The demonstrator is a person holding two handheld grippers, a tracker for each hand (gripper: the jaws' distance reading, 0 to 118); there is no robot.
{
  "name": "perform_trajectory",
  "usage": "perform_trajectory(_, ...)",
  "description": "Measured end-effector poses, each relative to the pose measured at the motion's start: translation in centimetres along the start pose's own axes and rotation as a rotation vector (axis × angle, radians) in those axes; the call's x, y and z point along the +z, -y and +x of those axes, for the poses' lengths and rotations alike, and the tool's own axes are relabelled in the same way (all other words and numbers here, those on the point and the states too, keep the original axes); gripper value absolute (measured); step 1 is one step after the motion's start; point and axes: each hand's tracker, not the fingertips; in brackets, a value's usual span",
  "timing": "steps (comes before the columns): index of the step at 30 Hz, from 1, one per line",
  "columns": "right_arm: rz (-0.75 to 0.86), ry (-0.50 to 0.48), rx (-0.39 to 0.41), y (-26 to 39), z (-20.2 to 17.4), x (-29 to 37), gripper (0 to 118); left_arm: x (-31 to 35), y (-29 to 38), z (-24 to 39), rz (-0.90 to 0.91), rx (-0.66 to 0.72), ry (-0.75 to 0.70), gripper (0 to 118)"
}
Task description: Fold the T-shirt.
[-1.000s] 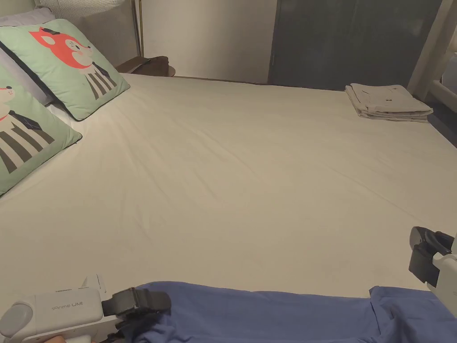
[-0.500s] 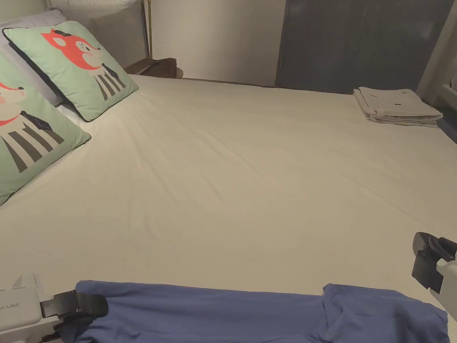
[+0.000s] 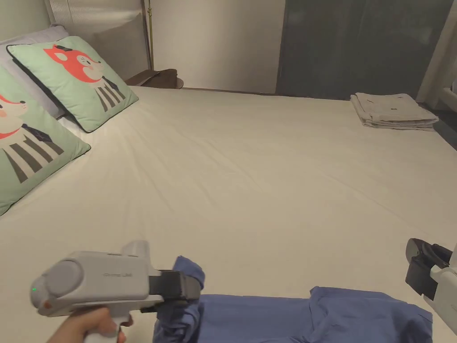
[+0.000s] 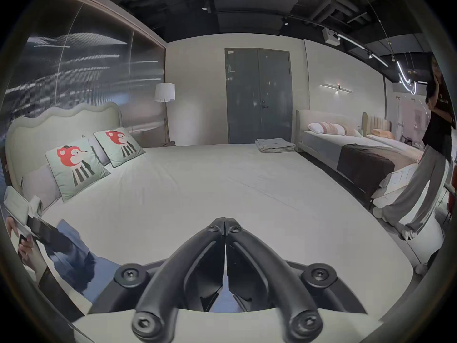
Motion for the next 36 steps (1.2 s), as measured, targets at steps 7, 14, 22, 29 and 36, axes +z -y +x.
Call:
perform_trajectory(7,0.004,0.037,-0.034,0.7,2.9,1.3,0,-9.8,2.3,4.6,-0.093,-0.040,-0.102,8)
perform_trajectory(14,0.005,0.071,-0.075,1.3,5.2,1.8,0,-13.4,4.2,6.3,-0.018,0.012,-0.181,31)
perform_trajectory(22,-0.005,0.069,-0.100,2.7,6.8,1.0,0,-7.4,6.4,7.4,0.308,-0.133,-0.125,93)
perform_trajectory(29,-0.015,0.049,-0.108,3.5,6.8,0.2,0,-10.5,10.8,8.0,0.388,-0.450,-0.493,1)
perform_trajectory(36,-0.015,0.051,-0.108,3.8,7.5,0.1,0,-14.6,13.9,12.0,0.248,-0.483,-0.400,1)
